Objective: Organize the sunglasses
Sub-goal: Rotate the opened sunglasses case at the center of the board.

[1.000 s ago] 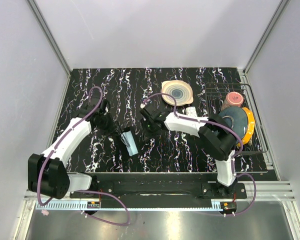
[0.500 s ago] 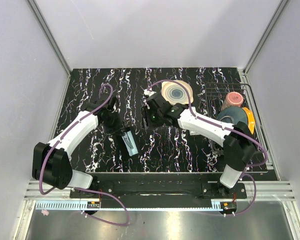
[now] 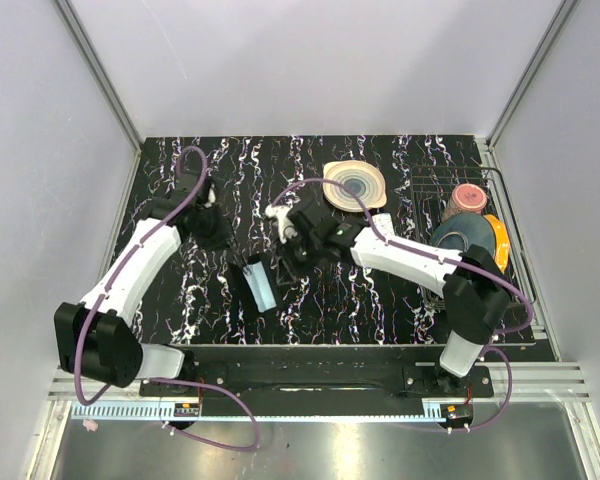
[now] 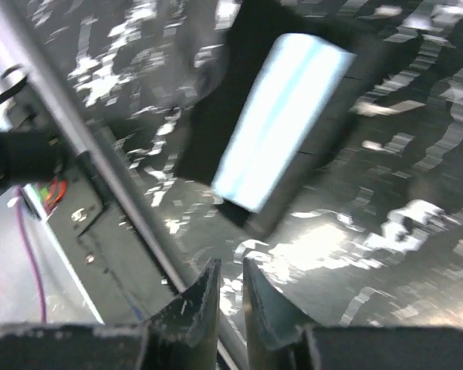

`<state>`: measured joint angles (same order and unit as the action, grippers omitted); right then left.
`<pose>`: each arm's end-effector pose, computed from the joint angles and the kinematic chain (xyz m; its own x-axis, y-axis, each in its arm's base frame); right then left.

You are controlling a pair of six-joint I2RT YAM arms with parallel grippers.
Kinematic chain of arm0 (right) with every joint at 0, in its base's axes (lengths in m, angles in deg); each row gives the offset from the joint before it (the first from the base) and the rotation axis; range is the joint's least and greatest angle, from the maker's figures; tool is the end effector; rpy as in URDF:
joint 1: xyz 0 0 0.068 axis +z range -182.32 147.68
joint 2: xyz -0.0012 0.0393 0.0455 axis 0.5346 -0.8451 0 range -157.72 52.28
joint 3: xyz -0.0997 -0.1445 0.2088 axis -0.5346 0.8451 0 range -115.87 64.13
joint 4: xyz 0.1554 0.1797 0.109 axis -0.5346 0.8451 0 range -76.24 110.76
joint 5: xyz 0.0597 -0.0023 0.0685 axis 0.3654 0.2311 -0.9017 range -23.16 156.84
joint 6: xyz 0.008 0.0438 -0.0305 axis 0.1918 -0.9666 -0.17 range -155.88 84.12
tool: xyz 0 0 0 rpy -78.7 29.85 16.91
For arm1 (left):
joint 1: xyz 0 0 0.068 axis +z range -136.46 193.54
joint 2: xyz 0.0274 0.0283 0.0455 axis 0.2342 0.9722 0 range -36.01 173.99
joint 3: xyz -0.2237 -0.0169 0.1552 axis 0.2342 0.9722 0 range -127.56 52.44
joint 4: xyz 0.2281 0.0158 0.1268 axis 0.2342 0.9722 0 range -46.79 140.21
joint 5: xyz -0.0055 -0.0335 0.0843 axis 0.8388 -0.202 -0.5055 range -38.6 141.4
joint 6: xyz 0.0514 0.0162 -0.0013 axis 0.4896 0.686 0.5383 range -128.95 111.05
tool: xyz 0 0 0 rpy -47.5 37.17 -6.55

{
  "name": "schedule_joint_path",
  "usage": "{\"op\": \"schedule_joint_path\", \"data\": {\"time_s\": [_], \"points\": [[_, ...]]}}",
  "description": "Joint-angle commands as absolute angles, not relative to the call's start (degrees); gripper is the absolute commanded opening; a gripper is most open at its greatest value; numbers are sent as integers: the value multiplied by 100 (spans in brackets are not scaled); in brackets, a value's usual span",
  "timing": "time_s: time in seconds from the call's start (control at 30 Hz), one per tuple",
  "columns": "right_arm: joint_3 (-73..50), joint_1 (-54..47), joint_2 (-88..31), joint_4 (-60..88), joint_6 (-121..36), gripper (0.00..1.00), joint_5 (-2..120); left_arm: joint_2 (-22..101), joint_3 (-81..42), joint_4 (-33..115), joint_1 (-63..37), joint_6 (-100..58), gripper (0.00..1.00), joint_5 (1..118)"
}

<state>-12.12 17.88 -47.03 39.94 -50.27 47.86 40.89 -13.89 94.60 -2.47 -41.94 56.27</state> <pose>0.2356 0.3007 0.2516 -0.6840 -0.4536 -0.5713 -0.7148 0.5729 0.4010 0.2524 -0.0756 0.2880 -0.8821 -0.3113 -0.3534 -0.1993 0.9266 -0.3188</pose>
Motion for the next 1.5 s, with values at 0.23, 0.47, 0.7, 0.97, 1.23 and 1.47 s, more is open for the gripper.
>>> {"op": "schedule_joint_path", "data": {"time_s": [0.23,0.47,0.7,0.97,1.23,1.47], "points": [[-2138,2982,-5678,3205,-4370,24,4337,3729,-1823,9621,2003,-4463,0,4727],[-3218,3228,-6874,3125,-4748,29,4794,3484,-1498,9348,3138,-4586,0,4710],[-3747,3237,-7578,3635,-4959,27,5101,3263,-1111,9164,3534,-4508,0,4762],[-2861,3220,-7166,3890,-5135,25,5585,3360,-996,9032,3560,-4516,0,5105],[-1772,2825,-6384,3969,-5363,24,5945,3448,-795,8786,3551,-4428,0,5851],[-927,2087,-5689,4048,-5346,25,6086,3527,-619,8496,3420,-4218,0,6660]]}}
